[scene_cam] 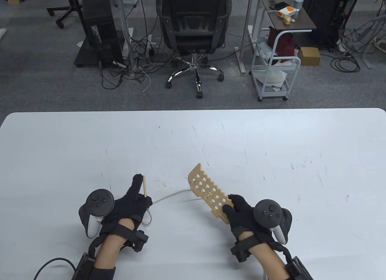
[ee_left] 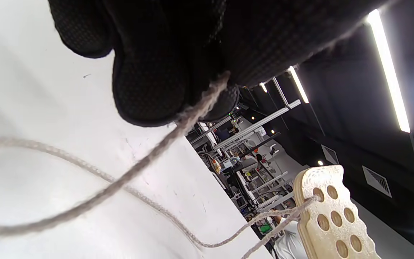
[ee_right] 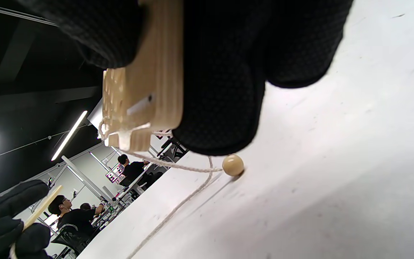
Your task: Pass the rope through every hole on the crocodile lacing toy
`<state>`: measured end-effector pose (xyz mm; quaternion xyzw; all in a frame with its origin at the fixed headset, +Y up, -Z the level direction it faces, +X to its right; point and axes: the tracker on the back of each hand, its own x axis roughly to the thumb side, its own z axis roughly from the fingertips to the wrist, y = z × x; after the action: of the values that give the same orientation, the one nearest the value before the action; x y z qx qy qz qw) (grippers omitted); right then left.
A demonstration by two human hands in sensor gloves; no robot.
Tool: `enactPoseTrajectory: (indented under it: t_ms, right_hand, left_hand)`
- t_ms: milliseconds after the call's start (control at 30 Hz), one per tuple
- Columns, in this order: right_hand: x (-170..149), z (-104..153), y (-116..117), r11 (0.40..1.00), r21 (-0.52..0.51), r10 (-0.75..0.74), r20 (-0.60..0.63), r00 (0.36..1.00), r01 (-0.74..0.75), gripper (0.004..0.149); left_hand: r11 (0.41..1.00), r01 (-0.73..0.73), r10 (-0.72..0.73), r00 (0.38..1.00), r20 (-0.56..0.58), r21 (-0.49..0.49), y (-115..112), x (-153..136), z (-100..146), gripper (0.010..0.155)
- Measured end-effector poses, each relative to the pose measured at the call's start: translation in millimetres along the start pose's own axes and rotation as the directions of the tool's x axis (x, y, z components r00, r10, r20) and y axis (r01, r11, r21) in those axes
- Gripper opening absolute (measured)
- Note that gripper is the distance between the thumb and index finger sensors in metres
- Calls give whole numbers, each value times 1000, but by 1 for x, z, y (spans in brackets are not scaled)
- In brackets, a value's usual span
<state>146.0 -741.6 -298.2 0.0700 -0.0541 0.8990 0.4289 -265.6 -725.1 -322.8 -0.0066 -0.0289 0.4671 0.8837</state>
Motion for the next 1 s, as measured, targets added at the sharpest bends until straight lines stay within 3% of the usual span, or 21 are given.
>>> enactPoseTrajectory:
  t_ms: [100,267,533,1000]
  right_hand:
    - [1,0,1,1000,5,-5,9,1000,5,47]
    - [4,1,4,999,31,-35,39,999,34,47]
    - [10,3,10,995,87,-59,91,994,51,47]
    - [14,4,16,984,160,-101,139,985,79,47]
  left_hand:
    - [1000,-1,0,1000,-6,-6,-1,-1,0,80]
    - [999,51,-50,999,18,-14,-3,1,0,60]
    - [996,80,-78,996,46,-30,-9,3,0,51]
    - [976,-174,184,981,68,-130,-16,-1,-3,47]
